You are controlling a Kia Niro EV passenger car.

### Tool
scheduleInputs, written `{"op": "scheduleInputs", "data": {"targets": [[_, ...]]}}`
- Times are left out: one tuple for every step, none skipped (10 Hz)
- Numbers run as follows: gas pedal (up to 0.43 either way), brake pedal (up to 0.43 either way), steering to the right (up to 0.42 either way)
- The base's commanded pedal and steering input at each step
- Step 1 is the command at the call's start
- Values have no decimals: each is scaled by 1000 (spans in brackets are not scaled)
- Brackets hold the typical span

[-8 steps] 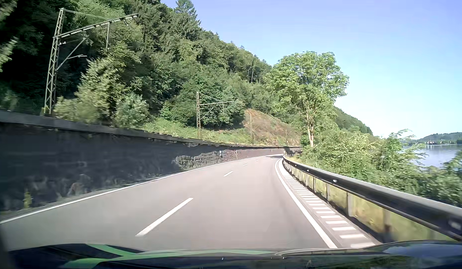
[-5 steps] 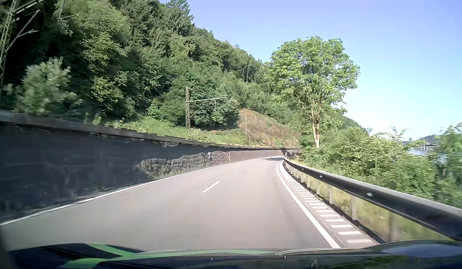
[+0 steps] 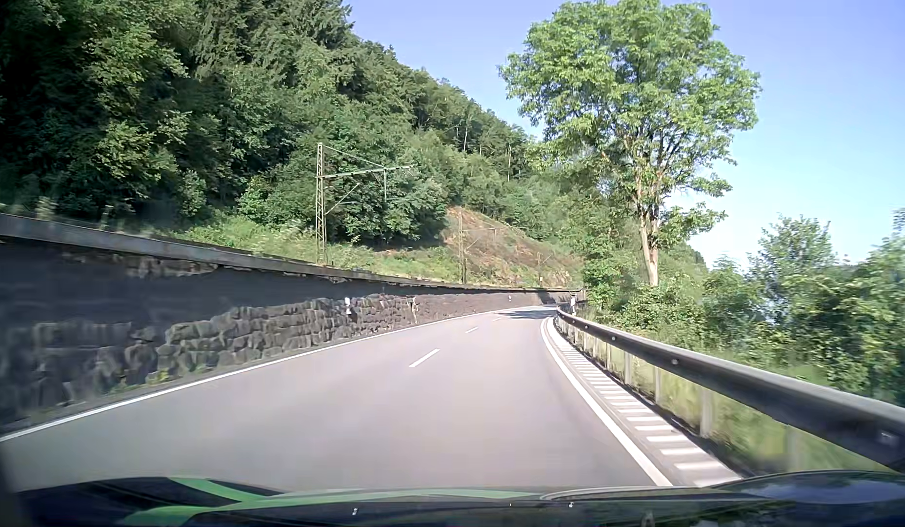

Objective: Follow the waypoints while adhering to traffic rules and regulations

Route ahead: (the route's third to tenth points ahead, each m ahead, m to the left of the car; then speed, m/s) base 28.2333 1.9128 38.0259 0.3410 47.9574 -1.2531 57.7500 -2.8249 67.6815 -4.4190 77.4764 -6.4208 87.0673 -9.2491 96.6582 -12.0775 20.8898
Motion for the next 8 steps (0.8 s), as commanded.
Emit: {"op": "scheduleInputs", "data": {"targets": [[197, 0, 16], [197, 0, 16], [209, 0, 17], [209, 0, 16], [220, 0, 16], [220, 0, 16], [220, 0, 16], [220, 0, 15]]}}
